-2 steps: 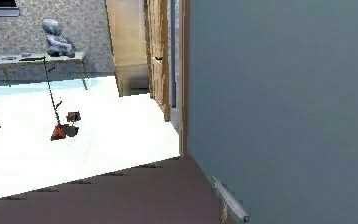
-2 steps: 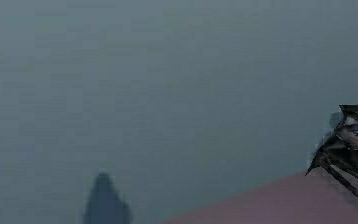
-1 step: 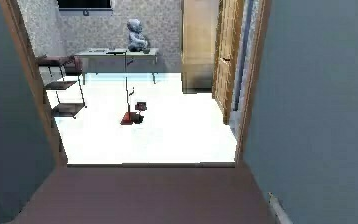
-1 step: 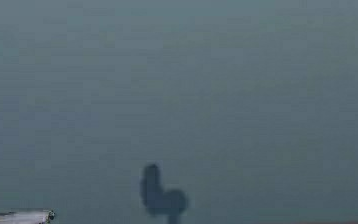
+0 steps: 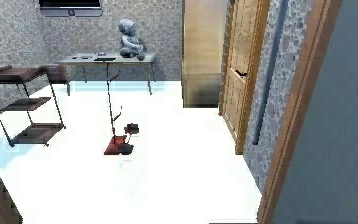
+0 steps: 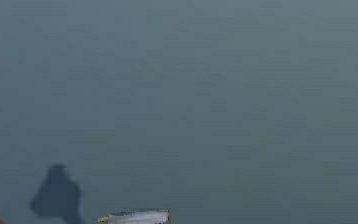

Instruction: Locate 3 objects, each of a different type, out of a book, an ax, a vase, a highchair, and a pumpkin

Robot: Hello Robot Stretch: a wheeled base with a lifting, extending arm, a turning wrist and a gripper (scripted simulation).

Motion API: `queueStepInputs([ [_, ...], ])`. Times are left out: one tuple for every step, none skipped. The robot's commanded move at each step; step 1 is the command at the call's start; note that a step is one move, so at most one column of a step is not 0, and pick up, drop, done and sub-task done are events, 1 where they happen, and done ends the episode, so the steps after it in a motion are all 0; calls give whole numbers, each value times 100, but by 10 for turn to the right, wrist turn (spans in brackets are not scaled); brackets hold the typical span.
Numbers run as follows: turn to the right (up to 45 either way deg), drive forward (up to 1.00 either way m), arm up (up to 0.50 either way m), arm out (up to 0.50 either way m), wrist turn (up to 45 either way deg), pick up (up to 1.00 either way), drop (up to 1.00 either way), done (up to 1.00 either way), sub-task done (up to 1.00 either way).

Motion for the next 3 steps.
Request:
queueStepInputs([
  [-30,0,0,0,0,0,0,0,0],
  [450,0,0,0,0,0,0,0,0],
  [0,10,0,0,0,0,0,0,0],
])
